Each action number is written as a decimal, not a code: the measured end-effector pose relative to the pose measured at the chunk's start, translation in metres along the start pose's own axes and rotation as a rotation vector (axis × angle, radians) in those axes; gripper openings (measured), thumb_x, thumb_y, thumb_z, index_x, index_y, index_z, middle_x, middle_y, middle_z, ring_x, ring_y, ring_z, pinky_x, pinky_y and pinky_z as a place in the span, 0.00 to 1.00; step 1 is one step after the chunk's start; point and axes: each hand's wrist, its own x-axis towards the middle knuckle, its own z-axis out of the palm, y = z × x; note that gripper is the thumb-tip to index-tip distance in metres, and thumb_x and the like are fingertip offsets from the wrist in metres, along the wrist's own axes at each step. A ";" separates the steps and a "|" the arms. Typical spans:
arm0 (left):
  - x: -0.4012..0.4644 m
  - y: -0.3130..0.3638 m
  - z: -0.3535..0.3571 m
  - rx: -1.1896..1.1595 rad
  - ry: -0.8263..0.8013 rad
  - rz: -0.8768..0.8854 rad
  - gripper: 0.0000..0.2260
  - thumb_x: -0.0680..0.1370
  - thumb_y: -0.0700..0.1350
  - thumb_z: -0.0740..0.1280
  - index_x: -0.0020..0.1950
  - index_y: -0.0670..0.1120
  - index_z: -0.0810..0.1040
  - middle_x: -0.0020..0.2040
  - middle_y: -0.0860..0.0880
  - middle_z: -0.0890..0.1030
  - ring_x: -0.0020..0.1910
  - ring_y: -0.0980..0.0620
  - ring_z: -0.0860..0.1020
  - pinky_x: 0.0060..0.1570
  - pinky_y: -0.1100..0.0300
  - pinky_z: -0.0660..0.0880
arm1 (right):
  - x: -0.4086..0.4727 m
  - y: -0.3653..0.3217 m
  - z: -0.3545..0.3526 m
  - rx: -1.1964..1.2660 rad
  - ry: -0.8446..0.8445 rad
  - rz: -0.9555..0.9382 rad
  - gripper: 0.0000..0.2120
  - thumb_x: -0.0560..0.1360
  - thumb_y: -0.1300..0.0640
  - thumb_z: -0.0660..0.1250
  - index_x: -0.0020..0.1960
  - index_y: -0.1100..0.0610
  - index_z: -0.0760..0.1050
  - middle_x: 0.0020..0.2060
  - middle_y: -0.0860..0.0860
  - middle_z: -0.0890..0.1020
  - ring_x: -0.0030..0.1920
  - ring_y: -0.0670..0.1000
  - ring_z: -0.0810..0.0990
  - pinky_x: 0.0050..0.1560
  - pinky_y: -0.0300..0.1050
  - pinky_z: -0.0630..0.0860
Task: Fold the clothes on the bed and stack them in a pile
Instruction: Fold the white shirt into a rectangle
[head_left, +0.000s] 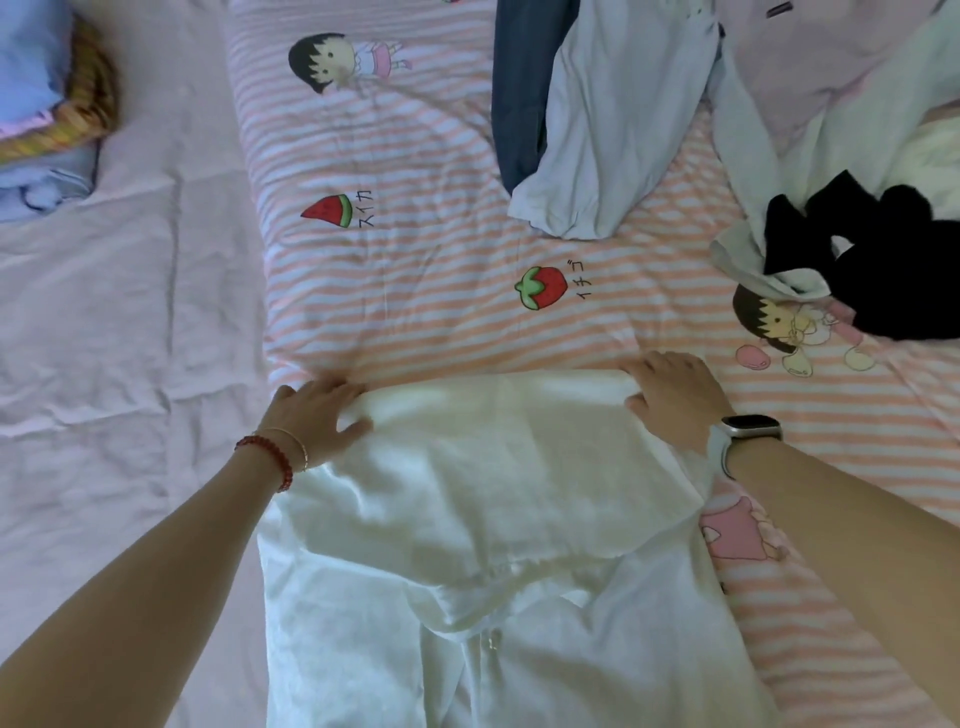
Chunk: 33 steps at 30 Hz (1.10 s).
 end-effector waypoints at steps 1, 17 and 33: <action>0.002 -0.004 -0.009 0.045 -0.057 -0.017 0.22 0.76 0.60 0.60 0.69 0.56 0.66 0.66 0.54 0.71 0.63 0.52 0.70 0.58 0.54 0.62 | 0.003 0.001 -0.004 0.027 -0.024 -0.002 0.21 0.78 0.51 0.57 0.70 0.49 0.62 0.65 0.50 0.71 0.64 0.53 0.69 0.65 0.49 0.59; 0.013 0.009 -0.132 -0.075 0.593 -0.156 0.09 0.77 0.44 0.66 0.50 0.39 0.76 0.45 0.38 0.79 0.45 0.38 0.78 0.45 0.51 0.65 | 0.002 0.006 -0.112 0.030 0.455 0.262 0.13 0.79 0.56 0.59 0.60 0.63 0.70 0.55 0.61 0.72 0.49 0.61 0.75 0.38 0.49 0.63; -0.135 -0.007 0.028 0.031 0.555 0.119 0.12 0.63 0.33 0.57 0.38 0.41 0.78 0.43 0.45 0.83 0.41 0.43 0.82 0.43 0.49 0.72 | -0.166 -0.034 0.036 0.088 0.444 0.034 0.13 0.57 0.66 0.72 0.41 0.58 0.77 0.37 0.54 0.77 0.40 0.60 0.78 0.49 0.51 0.63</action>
